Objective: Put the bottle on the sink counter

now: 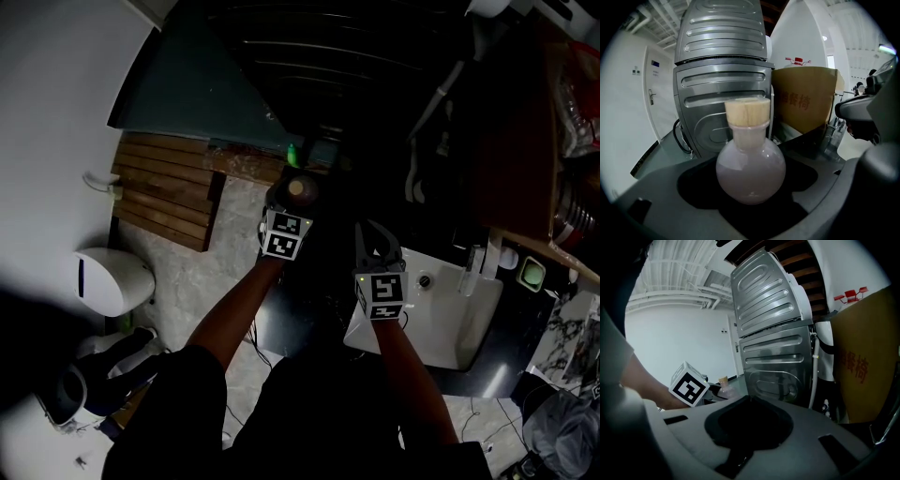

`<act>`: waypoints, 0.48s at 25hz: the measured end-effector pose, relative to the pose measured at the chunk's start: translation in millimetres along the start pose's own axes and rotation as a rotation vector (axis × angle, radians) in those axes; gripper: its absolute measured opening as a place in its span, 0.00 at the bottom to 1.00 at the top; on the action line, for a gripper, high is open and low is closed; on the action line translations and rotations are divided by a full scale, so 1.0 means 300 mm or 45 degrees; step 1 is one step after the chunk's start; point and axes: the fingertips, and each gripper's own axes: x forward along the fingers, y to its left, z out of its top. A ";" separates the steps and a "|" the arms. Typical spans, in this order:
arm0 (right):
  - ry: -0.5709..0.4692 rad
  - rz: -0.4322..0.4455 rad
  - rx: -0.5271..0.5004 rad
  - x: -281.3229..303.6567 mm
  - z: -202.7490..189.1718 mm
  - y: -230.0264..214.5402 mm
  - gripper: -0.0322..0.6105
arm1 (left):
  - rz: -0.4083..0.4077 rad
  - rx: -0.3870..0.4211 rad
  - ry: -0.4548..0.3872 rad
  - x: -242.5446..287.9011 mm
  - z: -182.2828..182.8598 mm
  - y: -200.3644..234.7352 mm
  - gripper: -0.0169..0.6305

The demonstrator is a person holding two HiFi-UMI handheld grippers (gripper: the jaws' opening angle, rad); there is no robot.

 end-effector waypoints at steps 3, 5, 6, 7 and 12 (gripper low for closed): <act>-0.010 -0.032 0.027 -0.006 -0.008 -0.040 0.11 | 0.004 0.002 -0.007 0.008 0.008 0.009 0.64; -0.006 -0.047 0.035 -0.016 -0.018 -0.055 0.11 | 0.004 0.001 -0.007 0.012 0.003 0.011 0.64; -0.003 -0.048 0.033 -0.020 -0.022 -0.055 0.11 | 0.002 0.000 -0.007 0.013 -0.006 0.013 0.64; 0.001 -0.046 0.027 -0.023 -0.025 -0.052 0.11 | 0.001 -0.001 -0.007 0.016 -0.015 0.014 0.64; 0.019 0.020 0.000 -0.028 -0.038 -0.006 0.11 | -0.006 0.007 0.009 0.017 -0.017 0.016 0.64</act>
